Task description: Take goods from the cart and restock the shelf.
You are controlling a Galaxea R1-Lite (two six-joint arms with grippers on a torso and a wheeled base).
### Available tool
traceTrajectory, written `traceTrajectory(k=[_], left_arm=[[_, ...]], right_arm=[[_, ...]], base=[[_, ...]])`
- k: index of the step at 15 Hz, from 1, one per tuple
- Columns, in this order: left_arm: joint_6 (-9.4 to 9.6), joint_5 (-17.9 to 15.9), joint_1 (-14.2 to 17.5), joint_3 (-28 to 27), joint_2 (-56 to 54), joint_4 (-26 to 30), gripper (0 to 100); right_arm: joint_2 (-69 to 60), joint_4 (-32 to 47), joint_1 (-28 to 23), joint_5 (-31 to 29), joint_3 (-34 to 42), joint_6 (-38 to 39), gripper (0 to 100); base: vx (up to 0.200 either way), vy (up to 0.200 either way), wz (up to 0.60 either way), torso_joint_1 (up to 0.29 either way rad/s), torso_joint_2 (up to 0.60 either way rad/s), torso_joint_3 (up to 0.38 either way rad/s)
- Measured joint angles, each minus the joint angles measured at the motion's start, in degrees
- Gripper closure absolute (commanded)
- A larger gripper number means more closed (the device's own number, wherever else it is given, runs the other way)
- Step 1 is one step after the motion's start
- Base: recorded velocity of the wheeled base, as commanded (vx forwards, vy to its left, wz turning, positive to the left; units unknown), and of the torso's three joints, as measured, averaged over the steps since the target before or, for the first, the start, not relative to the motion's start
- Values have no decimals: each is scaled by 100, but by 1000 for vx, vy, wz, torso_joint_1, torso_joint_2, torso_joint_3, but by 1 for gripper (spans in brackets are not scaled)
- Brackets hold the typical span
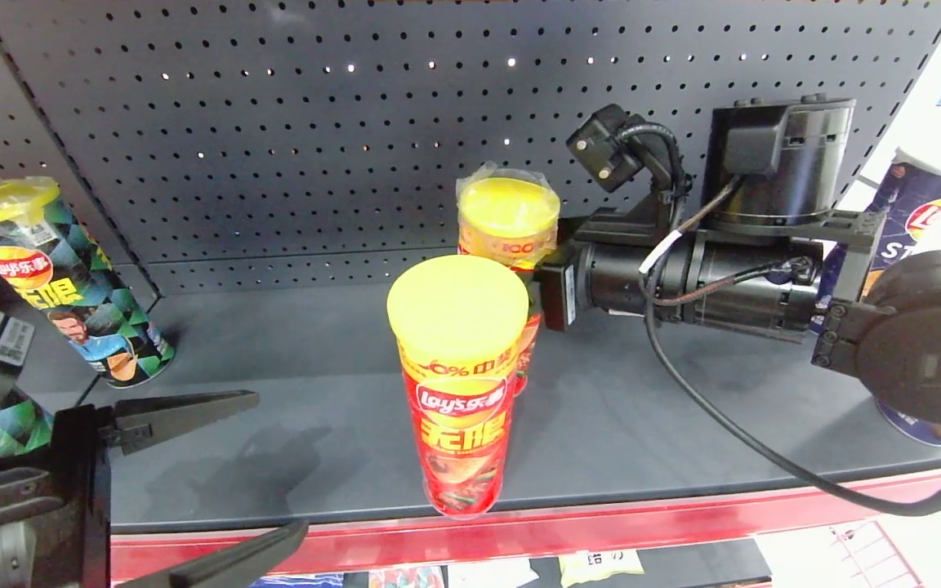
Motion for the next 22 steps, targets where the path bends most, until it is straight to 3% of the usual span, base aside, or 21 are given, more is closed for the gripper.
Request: traceTrajectory(k=[9, 16, 19, 22], left_arm=[[2, 168, 27, -33, 74, -1, 0], [112, 613, 90, -62, 457, -11, 0], [462, 896, 85, -140, 848, 0, 0], [605, 986, 22, -280, 1312, 0, 0]], right_arm=[[-1048, 22, 78, -312, 828, 240, 0], [-2619, 99, 61, -896, 2341, 301, 0], [-3547, 1182, 67, -986, 2801, 311, 0], [-4513, 2241, 44, -1019, 2935, 453, 0]], base=[[0, 0, 0, 0, 0, 0], [0, 0, 0, 0, 0, 0], [0, 0, 0, 0, 0, 0], [0, 0, 0, 0, 0, 0]])
